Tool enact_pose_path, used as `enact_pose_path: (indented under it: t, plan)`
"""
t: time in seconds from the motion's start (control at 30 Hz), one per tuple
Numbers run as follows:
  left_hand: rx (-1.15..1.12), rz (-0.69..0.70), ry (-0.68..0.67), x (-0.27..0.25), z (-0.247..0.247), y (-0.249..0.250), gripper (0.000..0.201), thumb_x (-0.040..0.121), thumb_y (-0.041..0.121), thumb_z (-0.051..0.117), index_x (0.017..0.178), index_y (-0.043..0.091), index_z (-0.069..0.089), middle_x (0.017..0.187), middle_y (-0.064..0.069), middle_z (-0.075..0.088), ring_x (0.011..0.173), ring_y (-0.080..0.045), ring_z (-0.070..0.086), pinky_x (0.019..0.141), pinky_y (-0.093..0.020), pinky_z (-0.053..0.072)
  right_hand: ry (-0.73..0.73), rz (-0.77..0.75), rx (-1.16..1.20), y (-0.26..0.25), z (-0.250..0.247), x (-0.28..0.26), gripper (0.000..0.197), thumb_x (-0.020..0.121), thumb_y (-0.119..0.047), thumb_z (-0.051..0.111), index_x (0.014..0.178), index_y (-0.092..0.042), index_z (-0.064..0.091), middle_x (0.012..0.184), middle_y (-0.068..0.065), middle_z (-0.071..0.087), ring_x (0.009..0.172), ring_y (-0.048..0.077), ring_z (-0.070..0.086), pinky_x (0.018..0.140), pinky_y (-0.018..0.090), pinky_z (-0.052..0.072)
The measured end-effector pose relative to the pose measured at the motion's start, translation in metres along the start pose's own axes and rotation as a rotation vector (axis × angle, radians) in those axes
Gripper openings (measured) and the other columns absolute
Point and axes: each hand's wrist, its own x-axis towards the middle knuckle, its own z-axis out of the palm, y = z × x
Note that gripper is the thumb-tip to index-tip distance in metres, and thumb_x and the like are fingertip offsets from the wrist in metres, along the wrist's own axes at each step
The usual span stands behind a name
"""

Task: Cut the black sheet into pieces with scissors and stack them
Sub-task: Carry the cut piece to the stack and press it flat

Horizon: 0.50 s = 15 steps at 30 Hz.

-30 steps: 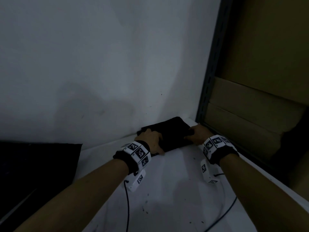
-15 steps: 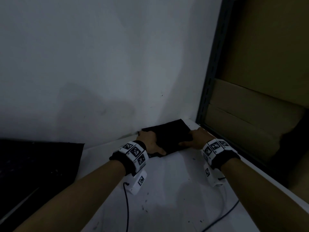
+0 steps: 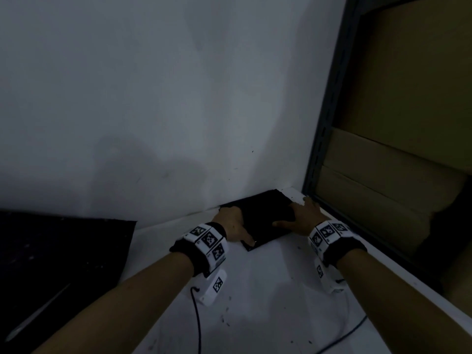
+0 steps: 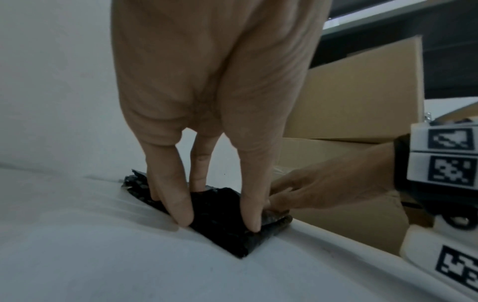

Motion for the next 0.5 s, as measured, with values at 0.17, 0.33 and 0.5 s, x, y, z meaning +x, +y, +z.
enact_pose_path:
  t: [0.17,0.33,0.5]
  plan:
    - [0.173,0.015,-0.014,-0.005,0.002,0.001,0.087,0.06,0.062,0.085,0.129,0.015,0.058,0.134,-0.015,0.047,0.129,-0.032,0.036,0.1,-0.029,0.042,-0.086,-0.089,-0.021,-0.006,-0.01,-0.002,0.097,0.072,-0.077,0.067,0.153,-0.034,0.033,0.161,0.013,0.017,0.148,0.034,0.017,0.121,0.047,0.024]
    - [0.298,0.131,-0.131,-0.014,0.007,0.011,0.084,0.083,0.056,0.071,0.152,0.023,0.037,0.153,-0.011,0.035,0.138,-0.028,0.034,0.112,-0.034,0.036,-0.241,-0.099,-0.091,-0.011,-0.004,0.001,0.089,0.085,-0.068,0.061,0.157,-0.032,0.024,0.162,0.006,0.026,0.145,0.024,0.033,0.116,0.033,0.031]
    - [0.467,0.106,-0.284,-0.02,0.011,0.02,0.086,0.098,0.058,0.046,0.159,0.016,0.002,0.165,-0.013,0.007,0.152,-0.03,0.008,0.12,-0.038,0.014,-0.288,-0.044,-0.214,-0.013,0.005,0.0,0.09,0.087,-0.078,0.043,0.157,-0.041,0.0,0.167,0.01,-0.003,0.153,0.031,0.007,0.124,0.045,0.012]
